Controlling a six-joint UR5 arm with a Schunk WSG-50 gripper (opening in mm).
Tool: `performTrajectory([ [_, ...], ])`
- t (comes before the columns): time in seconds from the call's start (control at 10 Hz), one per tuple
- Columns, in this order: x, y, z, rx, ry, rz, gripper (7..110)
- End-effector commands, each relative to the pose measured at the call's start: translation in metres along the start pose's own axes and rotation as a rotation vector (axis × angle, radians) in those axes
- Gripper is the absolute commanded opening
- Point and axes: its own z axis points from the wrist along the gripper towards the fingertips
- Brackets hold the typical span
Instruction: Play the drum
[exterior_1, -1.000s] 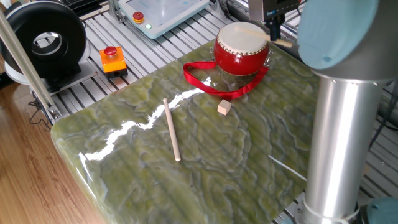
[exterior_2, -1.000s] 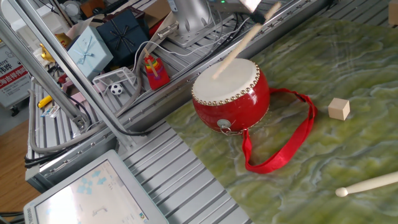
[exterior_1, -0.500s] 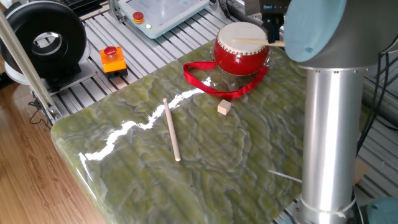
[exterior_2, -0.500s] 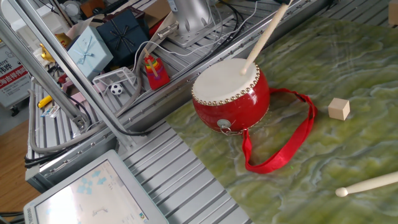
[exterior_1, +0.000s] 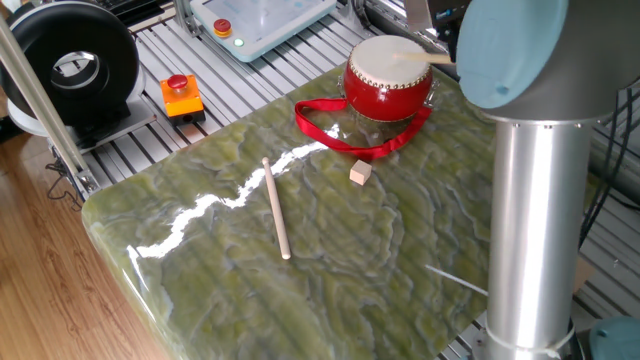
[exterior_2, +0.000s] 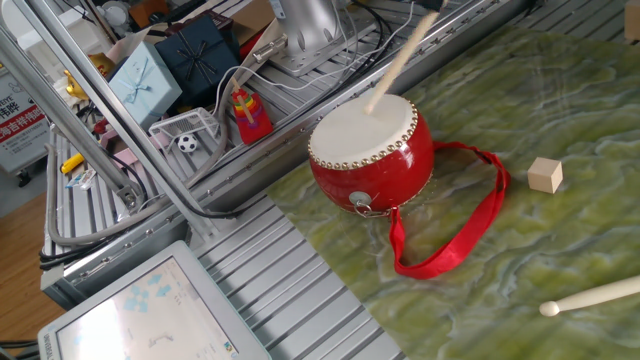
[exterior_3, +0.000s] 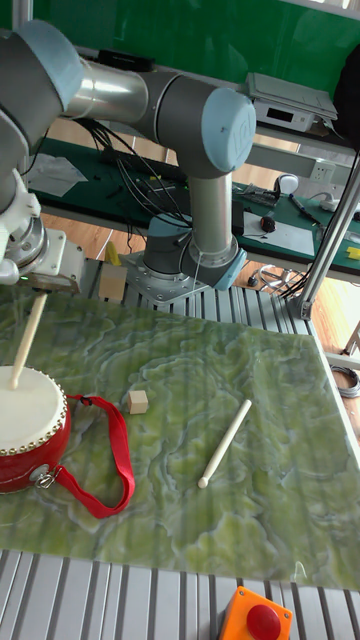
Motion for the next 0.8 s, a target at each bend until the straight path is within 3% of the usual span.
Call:
performTrajectory([
  [0.0,-0.024,-0.022,-0.007,0.082,-0.121,0.034,7],
  [0.1,-0.023,-0.025,-0.010,0.097,-0.126,0.036,7],
  [0.3,-0.010,-0.024,-0.012,0.101,-0.067,0.023,7],
  [0.4,-0.014,-0.029,-0.013,0.123,-0.080,0.019,7],
  [0.5,-0.022,-0.026,-0.012,0.104,-0.118,0.016,7],
  [0.7,-0.038,-0.012,-0.005,0.024,-0.183,-0.002,7],
])
